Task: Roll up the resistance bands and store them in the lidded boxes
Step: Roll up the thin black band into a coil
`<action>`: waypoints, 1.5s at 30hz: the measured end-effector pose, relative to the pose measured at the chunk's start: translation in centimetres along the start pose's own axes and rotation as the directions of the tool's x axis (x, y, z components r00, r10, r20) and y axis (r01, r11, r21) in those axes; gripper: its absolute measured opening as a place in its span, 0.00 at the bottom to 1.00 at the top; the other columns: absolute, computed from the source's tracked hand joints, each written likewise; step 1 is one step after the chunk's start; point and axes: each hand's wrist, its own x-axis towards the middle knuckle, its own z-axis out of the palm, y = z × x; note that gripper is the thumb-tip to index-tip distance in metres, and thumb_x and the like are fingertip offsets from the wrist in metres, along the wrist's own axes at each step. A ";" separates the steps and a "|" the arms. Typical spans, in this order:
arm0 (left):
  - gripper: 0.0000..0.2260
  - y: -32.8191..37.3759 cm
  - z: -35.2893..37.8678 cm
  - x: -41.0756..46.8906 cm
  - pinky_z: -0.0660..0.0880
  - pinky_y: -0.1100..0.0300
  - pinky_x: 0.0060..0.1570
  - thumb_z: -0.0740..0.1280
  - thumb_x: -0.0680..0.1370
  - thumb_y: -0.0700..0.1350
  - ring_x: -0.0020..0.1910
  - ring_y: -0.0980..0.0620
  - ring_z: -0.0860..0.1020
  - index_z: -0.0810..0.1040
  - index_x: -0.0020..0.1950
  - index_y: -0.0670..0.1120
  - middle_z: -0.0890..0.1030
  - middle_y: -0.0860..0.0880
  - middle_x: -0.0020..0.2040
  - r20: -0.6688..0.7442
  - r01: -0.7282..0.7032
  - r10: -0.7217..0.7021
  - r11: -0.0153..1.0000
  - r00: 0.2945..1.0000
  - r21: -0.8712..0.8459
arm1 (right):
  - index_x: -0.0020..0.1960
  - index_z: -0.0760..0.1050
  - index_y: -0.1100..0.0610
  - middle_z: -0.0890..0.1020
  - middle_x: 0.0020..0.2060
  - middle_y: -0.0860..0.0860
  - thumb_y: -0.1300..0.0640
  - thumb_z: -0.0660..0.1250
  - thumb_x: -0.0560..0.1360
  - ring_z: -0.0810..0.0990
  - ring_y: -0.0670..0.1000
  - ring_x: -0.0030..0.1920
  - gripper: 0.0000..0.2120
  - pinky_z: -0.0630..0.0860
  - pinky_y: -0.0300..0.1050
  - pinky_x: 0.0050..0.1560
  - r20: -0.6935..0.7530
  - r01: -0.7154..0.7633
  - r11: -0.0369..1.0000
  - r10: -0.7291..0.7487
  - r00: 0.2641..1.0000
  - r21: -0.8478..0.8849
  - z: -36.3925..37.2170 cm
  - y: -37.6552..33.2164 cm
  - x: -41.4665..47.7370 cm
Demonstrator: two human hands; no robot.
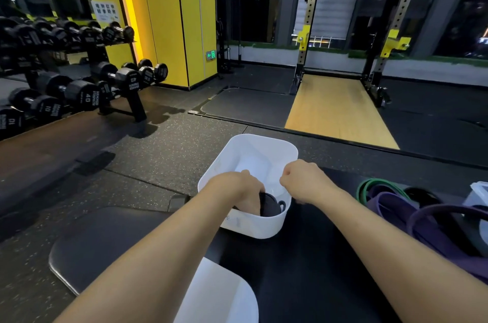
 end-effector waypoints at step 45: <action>0.11 6.5 4.9 -13.7 0.79 0.52 0.53 0.65 0.82 0.44 0.52 0.53 0.81 0.82 0.47 0.58 0.84 0.58 0.50 -0.642 -0.261 -0.154 0.824 0.751 -0.503 | 0.51 0.80 0.46 0.84 0.48 0.46 0.49 0.65 0.80 0.81 0.54 0.50 0.06 0.80 0.52 0.52 -0.189 0.115 0.993 -0.120 0.975 -0.037 -4.5 5.2 -20.9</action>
